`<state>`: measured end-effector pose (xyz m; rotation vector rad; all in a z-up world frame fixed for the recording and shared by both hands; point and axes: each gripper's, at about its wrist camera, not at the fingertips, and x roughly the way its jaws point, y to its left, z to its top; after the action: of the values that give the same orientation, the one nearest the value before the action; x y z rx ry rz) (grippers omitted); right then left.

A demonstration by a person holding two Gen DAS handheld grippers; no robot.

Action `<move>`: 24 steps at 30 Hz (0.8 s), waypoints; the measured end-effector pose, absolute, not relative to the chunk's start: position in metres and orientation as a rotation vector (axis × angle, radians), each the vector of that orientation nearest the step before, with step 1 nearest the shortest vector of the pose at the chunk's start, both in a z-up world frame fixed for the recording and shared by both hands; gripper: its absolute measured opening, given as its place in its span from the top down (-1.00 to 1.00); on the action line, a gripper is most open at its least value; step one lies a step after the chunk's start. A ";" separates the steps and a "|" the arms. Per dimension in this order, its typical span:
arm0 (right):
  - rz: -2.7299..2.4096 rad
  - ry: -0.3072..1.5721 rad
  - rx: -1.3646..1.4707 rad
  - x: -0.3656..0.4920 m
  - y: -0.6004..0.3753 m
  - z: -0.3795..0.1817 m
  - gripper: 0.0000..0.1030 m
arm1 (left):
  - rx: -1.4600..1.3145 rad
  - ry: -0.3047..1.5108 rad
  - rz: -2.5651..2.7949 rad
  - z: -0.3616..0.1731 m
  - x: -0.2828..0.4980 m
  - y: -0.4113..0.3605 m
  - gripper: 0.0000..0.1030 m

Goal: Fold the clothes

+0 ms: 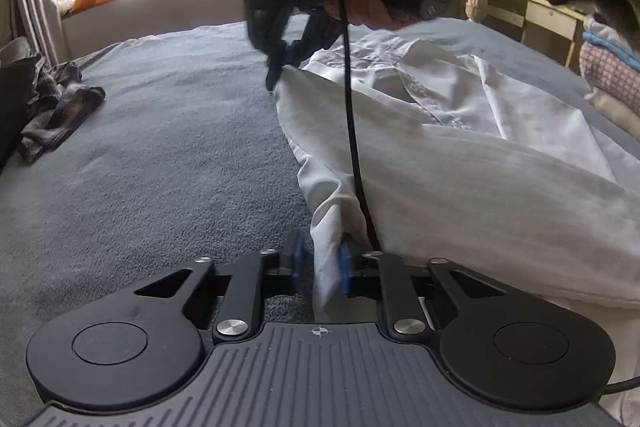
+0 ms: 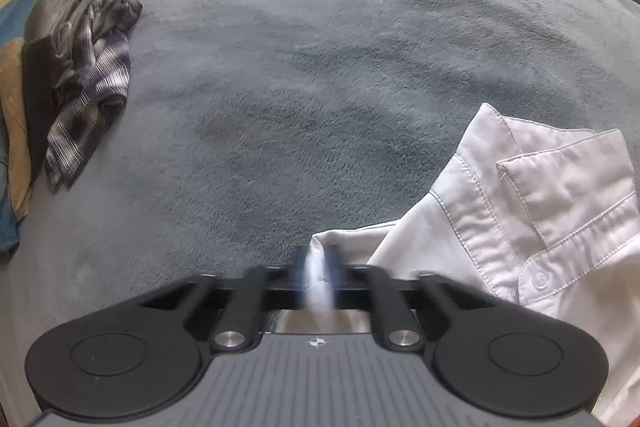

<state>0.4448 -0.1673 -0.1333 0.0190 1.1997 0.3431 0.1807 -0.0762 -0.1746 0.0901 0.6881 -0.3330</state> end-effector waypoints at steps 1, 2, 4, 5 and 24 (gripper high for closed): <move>0.355 1.172 0.047 0.443 -0.172 -0.132 0.93 | 0.078 0.690 -0.328 -0.175 0.181 -0.075 0.86; 0.378 1.137 0.081 0.441 -0.177 -0.130 0.94 | 0.064 0.694 -0.323 -0.175 0.181 -0.074 0.88; 0.427 1.072 0.136 0.436 -0.185 -0.128 0.94 | 0.047 0.698 -0.316 -0.175 0.180 -0.073 0.90; 0.441 1.051 0.161 0.435 -0.189 -0.130 0.94 | 0.041 0.700 -0.314 -0.175 0.180 -0.072 0.91; 0.381 0.889 0.639 0.434 -0.278 -0.138 0.76 | -0.159 0.748 -0.270 -0.172 0.184 -0.051 0.88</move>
<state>0.4345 -0.2784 -0.1380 0.6389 0.8891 0.3815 0.1844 -0.0505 -0.1717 -0.1587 0.7481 -0.2701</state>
